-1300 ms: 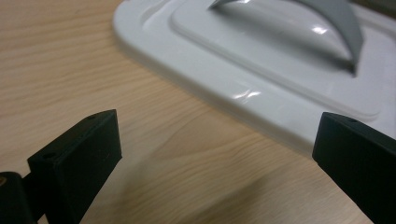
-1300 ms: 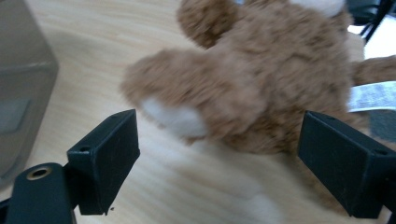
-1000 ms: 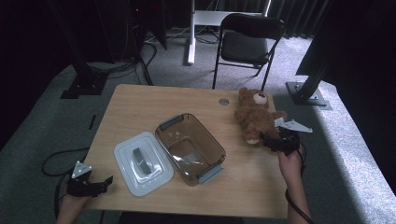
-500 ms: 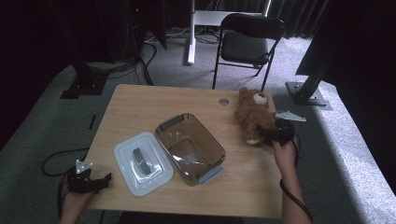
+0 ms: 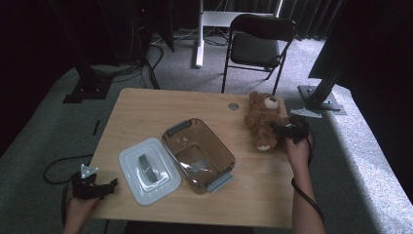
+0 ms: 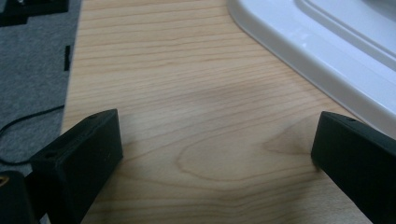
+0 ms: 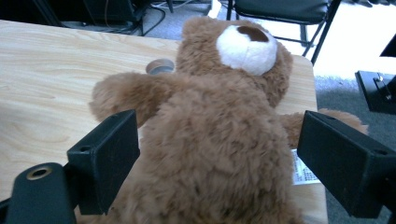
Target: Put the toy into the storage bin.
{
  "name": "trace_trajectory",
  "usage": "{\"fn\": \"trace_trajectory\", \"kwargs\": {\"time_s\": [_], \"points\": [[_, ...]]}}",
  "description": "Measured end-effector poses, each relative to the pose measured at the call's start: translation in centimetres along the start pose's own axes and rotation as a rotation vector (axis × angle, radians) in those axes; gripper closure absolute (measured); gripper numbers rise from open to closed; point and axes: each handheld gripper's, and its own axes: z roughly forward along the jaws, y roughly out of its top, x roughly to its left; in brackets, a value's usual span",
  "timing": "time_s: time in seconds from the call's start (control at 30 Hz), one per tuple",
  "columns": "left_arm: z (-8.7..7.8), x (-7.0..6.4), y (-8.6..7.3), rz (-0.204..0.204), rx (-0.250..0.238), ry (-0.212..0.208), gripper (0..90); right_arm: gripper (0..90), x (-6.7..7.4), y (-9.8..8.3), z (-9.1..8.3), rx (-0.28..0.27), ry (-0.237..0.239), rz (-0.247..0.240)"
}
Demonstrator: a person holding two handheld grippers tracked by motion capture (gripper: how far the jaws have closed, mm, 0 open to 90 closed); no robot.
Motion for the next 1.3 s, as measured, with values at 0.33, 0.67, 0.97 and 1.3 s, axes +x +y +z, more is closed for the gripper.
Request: {"fn": "trace_trajectory", "kwargs": {"time_s": [0.33, 0.67, 0.97, 1.3], "points": [[0.3, -0.2, 0.3, 0.011, 0.01, -0.012, 0.2, 12.1, -0.7, 1.0, 1.7, 0.043, -0.012, 0.048], [0.4, -0.2, 0.4, 0.027, 0.005, -0.027, 0.3, 11.6, -1.0, 1.2, 4.8, 0.134, -0.041, 0.149], [0.4, -0.2, 0.4, 0.032, 0.004, -0.032, 0.3, 10.1, -0.7, -0.9, 8.6, 0.291, 0.04, 0.155], [0.4, -0.3, 0.4, 0.042, 0.006, -0.038, 0.3, 14.4, 0.1, -1.6, 8.7, 0.296, 0.033, 0.147]]}}
